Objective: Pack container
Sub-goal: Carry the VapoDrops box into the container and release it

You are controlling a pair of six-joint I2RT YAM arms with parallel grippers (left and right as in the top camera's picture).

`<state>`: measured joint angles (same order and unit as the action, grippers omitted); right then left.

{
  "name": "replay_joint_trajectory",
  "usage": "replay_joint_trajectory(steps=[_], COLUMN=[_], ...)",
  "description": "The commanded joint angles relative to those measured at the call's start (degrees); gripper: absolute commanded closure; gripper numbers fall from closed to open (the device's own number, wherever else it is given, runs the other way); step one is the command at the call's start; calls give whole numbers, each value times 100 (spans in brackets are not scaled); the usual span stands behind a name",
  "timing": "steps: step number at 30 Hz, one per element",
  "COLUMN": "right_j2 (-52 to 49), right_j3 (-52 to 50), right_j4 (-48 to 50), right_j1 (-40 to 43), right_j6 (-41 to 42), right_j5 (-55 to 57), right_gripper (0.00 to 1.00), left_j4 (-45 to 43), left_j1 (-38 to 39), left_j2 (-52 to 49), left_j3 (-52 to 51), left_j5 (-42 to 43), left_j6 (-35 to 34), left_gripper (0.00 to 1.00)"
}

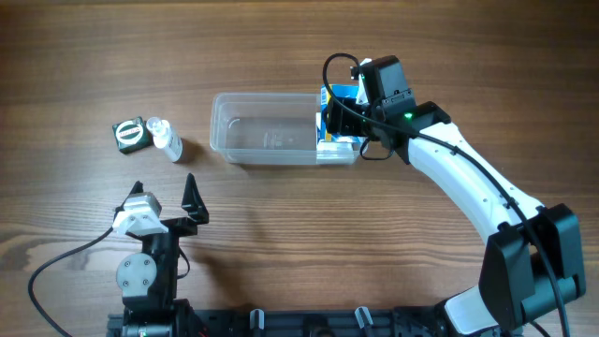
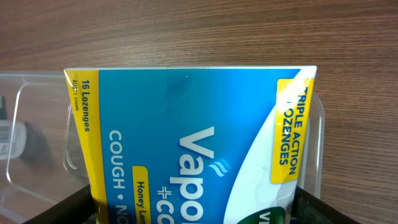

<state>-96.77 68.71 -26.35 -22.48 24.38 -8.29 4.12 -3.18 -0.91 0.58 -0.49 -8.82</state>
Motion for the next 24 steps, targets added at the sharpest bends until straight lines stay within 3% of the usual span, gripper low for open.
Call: replay_joint_trajectory(steps=[1, 8, 15, 24], right_j2=[7, 98, 101, 155], right_j3=[0, 9, 9, 129], right_j4=[-13, -52, -61, -28], right_j1=[-20, -17, -17, -20], right_j6=[-42, -44, -131, -219], right_j5=[-170, -164, -168, -216], right_gripper=[20, 20, 10, 15], left_j4=[4, 4, 4, 4], left_j1=[-44, -44, -42, -42], left_j2=[9, 9, 9, 9], left_j3=[-26, -26, -26, -26], left_j5=[48, 48, 50, 50], left_j6=[107, 107, 107, 107], left_gripper=[0, 0, 0, 0])
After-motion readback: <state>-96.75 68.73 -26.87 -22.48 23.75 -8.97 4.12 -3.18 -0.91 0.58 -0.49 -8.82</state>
